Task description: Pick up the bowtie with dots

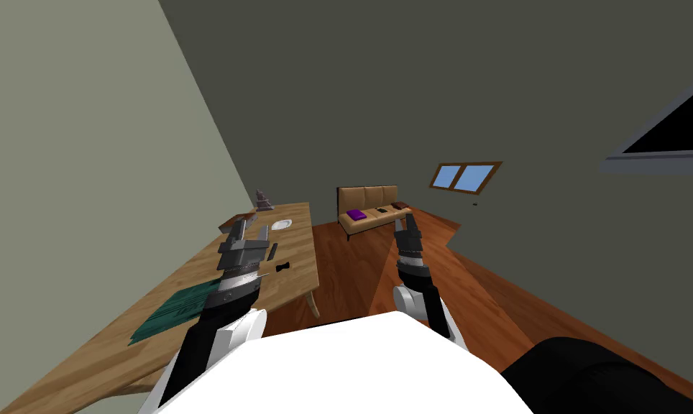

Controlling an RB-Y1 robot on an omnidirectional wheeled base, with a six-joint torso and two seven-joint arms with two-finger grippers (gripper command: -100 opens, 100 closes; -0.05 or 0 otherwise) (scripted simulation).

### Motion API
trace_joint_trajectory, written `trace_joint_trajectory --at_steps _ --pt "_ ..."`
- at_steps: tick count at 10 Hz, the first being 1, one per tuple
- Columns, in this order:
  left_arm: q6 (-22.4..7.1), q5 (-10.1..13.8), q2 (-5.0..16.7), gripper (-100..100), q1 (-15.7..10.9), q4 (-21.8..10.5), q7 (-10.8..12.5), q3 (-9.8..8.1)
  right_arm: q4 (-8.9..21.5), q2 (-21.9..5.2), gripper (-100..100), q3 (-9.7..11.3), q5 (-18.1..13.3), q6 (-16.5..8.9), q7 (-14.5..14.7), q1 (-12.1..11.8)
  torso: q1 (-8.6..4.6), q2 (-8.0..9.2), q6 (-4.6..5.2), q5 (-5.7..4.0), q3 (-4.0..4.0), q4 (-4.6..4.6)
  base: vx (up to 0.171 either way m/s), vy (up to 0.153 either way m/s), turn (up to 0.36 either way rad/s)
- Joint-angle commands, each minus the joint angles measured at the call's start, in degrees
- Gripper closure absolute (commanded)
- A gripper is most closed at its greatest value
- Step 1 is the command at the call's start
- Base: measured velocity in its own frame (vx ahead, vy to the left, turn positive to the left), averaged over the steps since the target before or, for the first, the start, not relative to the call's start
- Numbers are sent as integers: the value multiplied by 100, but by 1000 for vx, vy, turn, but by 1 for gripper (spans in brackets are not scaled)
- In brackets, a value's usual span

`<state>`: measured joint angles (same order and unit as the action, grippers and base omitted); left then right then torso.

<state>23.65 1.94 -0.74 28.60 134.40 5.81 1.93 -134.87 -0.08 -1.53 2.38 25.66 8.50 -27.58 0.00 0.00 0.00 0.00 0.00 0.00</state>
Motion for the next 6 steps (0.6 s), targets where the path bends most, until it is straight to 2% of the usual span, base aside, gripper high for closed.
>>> trace_joint_trajectory --at_steps 1,3,6 --pt "-81 50 183 -100 33 -56 13 -72 0 0 0 0 0 0 0 0 0 0 0 0 0 0 -11 -3 -52" --pt "-268 162 471 -100 103 -187 43 -237 0 0 0 0 0 0 0 0 3 8 1 1 4 1 -25 3 -81" --pt "-719 418 896 -100 253 -496 109 -632 0 0 0 0 0 0 0 1 6 14 1 1 8 3 -34 1 -147"
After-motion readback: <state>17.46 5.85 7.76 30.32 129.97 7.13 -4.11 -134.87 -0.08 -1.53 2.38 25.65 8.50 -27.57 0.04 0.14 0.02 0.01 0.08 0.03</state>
